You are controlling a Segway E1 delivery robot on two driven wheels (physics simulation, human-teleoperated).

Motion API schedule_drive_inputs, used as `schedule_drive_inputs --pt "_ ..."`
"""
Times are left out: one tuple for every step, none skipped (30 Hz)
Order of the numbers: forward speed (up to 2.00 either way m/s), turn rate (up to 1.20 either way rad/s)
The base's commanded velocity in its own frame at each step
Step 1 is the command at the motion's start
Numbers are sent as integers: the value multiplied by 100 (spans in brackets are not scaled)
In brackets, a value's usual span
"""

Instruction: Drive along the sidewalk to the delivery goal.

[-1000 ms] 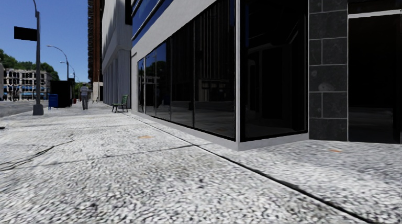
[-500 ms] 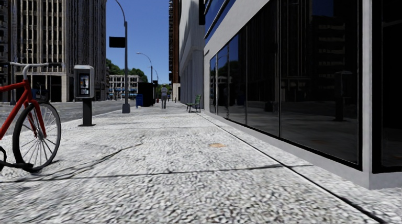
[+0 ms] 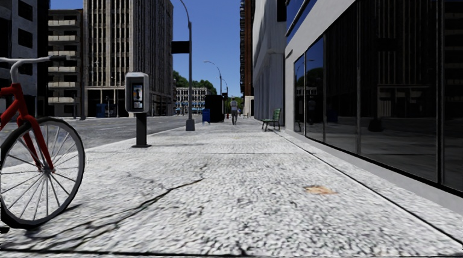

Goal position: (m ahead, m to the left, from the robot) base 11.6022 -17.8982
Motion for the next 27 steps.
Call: schedule_drive_inputs --pt "176 0" --pt "176 0" --pt "176 0" --pt "176 0" --pt "176 0" --pt "176 0" --pt "176 0" --pt "176 0" --pt "176 0" --pt "176 0" --pt "176 0" --pt "176 0" --pt "176 0" --pt "176 0" --pt "176 0" --pt "176 0" --pt "176 0" --pt "176 0" --pt "177 0" --pt "177 0" --pt "177 0" --pt "177 0" --pt "180 0" --pt "200 0" --pt "200 0" --pt "200 0" --pt "200 0"
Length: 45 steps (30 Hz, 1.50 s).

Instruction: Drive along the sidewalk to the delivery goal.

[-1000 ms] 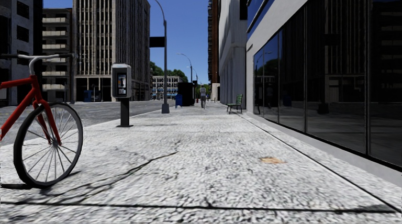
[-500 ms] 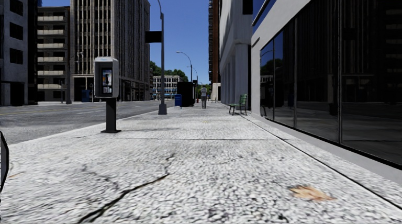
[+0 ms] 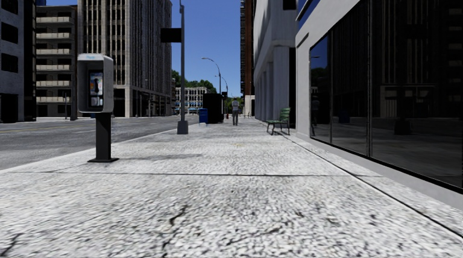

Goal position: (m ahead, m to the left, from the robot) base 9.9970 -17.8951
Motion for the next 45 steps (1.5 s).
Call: schedule_drive_inputs --pt "200 0" --pt "200 0" --pt "200 0" --pt "200 0" --pt "200 0" --pt "200 0" --pt "200 0" --pt "200 0" --pt "200 0" --pt "200 0" --pt "200 0" --pt "200 0" --pt "200 0" --pt "200 0" --pt "200 0" --pt "200 0" --pt "200 0" --pt "200 0" --pt "200 0" --pt "200 0" --pt "200 0" --pt "200 0" --pt "200 0" --pt "200 0" --pt "200 0" --pt "200 0" --pt "200 0" --pt "200 0" --pt "200 0" --pt "200 0" --pt "200 0" --pt "200 0" --pt "200 0" --pt "200 0" --pt "200 0" --pt "200 0" --pt "200 0" --pt "200 0" --pt "200 0" --pt "200 0" --pt "200 0" --pt "200 0" --pt "200 0" --pt "200 0" --pt "200 0"
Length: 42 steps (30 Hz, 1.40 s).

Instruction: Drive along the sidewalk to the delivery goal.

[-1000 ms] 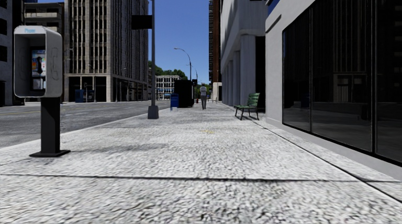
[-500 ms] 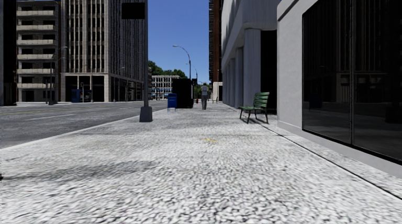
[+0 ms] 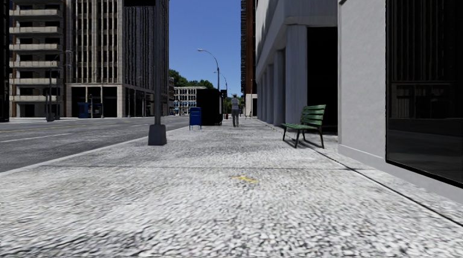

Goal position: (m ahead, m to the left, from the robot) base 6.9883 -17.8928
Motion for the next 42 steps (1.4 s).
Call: schedule_drive_inputs --pt "200 0" --pt "200 0" --pt "200 0" --pt "200 0" --pt "200 0" --pt "200 0" --pt "200 0" --pt "200 0" --pt "200 0" --pt "200 0" --pt "200 0" --pt "200 0" --pt "200 0" --pt "200 0" --pt "200 0" --pt "200 0" --pt "200 0" --pt "200 0" --pt "200 0" --pt "200 0" --pt "200 0" --pt "200 0" --pt "200 0" --pt "200 0" --pt "200 0" --pt "200 0" --pt "200 0" --pt "200 0" --pt "200 0" --pt "200 0" --pt "200 0" --pt "200 0" --pt "200 0" --pt "200 0" --pt "200 0" --pt "200 0" --pt "200 0" --pt "200 0" --pt "200 0" --pt "200 0" --pt "200 0" --pt "200 0"
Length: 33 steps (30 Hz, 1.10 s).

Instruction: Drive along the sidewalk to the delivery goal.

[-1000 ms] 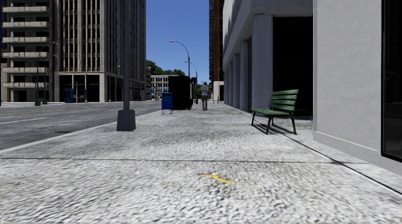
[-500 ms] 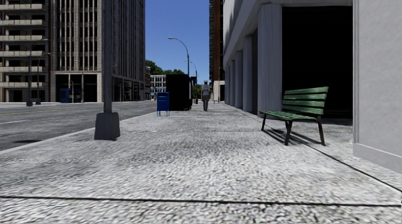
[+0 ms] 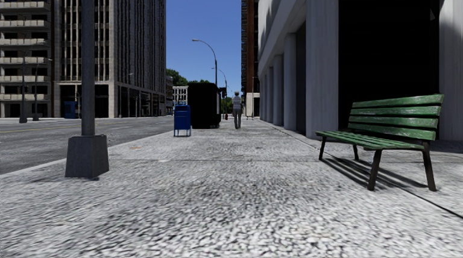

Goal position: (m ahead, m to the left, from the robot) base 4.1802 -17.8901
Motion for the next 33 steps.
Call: schedule_drive_inputs --pt "200 0" --pt "200 0" --pt "200 0" --pt "200 0" --pt "200 0" --pt "200 0" --pt "200 0" --pt "200 0" --pt "200 0" --pt "200 0" --pt "200 0" --pt "200 0" --pt "200 0" --pt "200 0" --pt "200 0" --pt "200 0" --pt "200 0" --pt "200 0" --pt "200 0" --pt "200 0" --pt "200 0" --pt "200 0" --pt "200 0" --pt "200 0" --pt "200 0" --pt "200 0" --pt "200 0" --pt "200 0" --pt "200 0" --pt "200 0" --pt "200 0" --pt "200 0" --pt "200 0"
